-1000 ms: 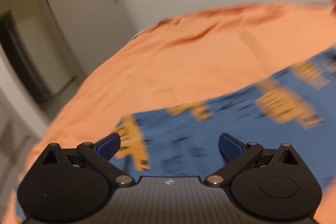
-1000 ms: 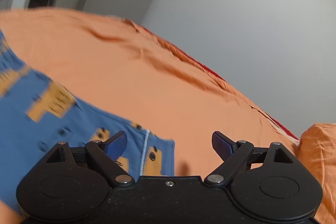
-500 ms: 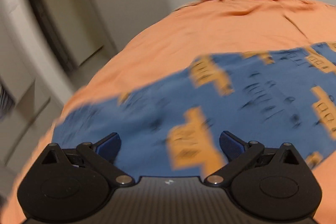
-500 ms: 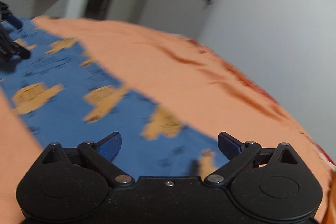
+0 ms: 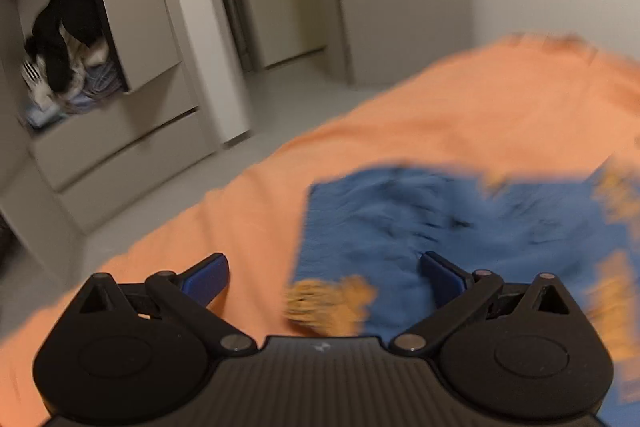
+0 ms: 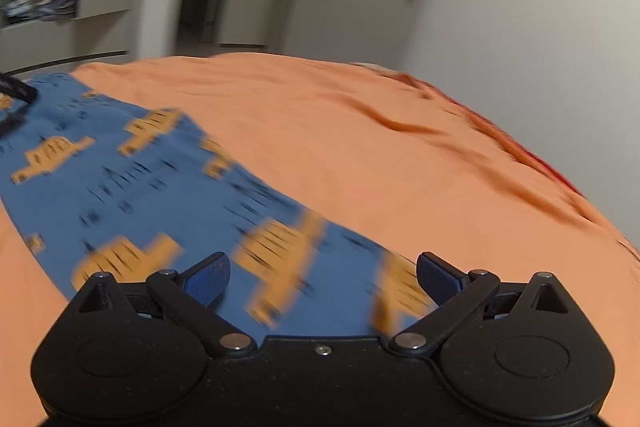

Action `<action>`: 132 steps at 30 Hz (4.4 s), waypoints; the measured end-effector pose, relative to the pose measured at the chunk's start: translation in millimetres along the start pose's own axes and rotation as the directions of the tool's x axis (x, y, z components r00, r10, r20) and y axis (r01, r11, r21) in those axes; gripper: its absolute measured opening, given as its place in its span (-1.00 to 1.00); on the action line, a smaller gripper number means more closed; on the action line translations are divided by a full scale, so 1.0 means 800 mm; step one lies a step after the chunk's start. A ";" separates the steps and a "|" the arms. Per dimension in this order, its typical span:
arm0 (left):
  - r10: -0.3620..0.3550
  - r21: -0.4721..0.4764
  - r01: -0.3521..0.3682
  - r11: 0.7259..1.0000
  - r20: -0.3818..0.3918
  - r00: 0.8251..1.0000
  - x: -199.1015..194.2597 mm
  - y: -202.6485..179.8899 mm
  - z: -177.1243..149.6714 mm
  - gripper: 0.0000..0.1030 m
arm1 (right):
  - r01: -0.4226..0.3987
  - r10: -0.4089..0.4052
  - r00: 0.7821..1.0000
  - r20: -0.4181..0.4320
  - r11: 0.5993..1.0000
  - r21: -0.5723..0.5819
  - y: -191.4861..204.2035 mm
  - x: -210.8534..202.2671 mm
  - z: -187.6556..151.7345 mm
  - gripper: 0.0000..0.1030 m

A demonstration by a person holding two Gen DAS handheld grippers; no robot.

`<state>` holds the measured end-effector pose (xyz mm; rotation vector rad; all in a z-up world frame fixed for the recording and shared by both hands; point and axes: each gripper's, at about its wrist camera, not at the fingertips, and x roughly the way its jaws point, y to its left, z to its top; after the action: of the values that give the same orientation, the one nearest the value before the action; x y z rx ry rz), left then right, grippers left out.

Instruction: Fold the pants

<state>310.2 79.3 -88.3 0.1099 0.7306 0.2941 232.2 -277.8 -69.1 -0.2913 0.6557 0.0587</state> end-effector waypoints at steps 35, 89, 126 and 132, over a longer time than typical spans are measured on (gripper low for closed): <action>-0.211 0.224 0.181 0.958 0.119 0.970 -0.017 -0.094 -0.004 1.00 | -0.418 0.419 0.906 -0.062 0.908 0.019 0.074 0.204 0.159 -0.92; -0.680 0.579 0.680 0.449 -0.273 0.681 -0.144 -0.600 0.092 0.99 | 0.080 -0.021 0.997 -0.079 0.417 0.905 -0.223 -0.128 -0.195 0.22; -0.653 0.024 0.810 0.586 -0.577 0.490 -0.176 -0.527 0.120 -0.79 | 0.321 -0.321 0.947 -0.008 0.947 -0.019 -0.033 -0.120 -0.087 -0.72; -0.727 -0.093 0.805 0.586 -0.500 0.471 -0.159 -0.420 0.134 -0.80 | 0.252 -0.249 0.966 0.068 0.967 -0.040 -0.003 -0.143 -0.062 -0.73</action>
<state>368.4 -278.8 5.5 -0.1706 1.2450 -0.6651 113.0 -290.1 -36.1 -0.4155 0.5513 -0.1590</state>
